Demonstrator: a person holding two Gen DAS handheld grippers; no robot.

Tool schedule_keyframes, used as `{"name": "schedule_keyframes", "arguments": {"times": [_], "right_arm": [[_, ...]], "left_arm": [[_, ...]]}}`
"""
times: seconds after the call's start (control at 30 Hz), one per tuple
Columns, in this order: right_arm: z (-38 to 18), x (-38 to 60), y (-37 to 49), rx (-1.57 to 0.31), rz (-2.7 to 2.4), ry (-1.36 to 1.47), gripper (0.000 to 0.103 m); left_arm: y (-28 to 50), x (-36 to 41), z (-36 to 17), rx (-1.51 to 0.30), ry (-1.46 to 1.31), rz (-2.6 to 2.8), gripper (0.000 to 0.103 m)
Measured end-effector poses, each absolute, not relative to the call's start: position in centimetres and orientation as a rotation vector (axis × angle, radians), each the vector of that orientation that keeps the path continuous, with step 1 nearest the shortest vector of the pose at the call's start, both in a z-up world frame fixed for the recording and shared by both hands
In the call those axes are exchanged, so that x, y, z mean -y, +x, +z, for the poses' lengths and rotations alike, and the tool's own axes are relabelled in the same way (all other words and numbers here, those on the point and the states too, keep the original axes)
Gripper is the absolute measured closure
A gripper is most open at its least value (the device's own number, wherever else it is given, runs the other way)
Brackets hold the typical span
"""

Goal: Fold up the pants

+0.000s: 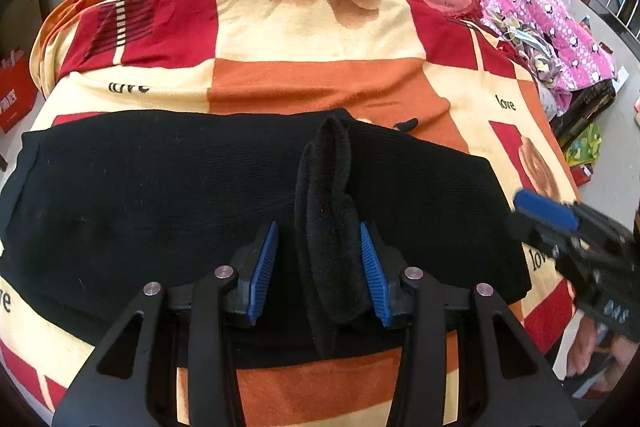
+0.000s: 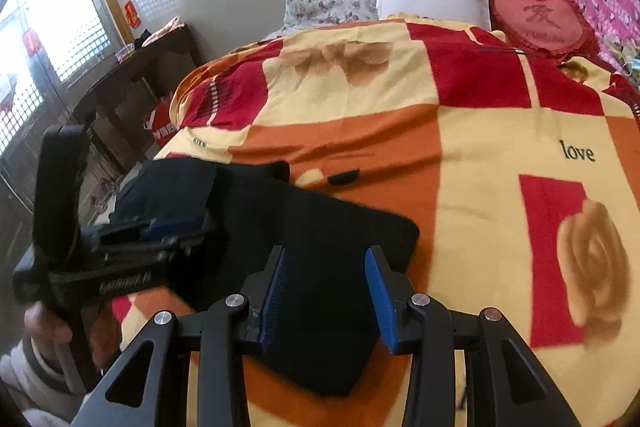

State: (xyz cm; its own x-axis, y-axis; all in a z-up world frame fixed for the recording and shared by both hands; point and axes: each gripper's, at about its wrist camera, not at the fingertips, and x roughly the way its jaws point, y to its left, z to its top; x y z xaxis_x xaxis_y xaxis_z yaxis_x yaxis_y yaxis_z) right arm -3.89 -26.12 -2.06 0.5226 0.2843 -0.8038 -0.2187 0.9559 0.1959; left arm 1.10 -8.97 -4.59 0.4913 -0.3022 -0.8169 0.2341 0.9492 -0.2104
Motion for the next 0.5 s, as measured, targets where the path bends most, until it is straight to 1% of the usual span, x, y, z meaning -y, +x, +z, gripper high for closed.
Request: {"name": "schedule_keyframes", "arguments": {"times": [0.17, 0.37, 0.5], "right_arm": [[-3.0, 25.9, -4.8, -1.004, 0.252, 0.005, 0.064], [-4.3, 25.9, -5.0, -1.032, 0.22, -0.013, 0.064], [-4.1, 25.9, -5.1, -1.034, 0.218, -0.016, 0.064]], "left_arm": [[0.9, 8.8, -4.6, -0.998, -0.084, -0.325, 0.061], [0.6, 8.8, -4.7, -0.983, -0.084, -0.326, 0.061], [0.6, 8.7, -4.7, -0.986, -0.083, -0.324, 0.061]]}}
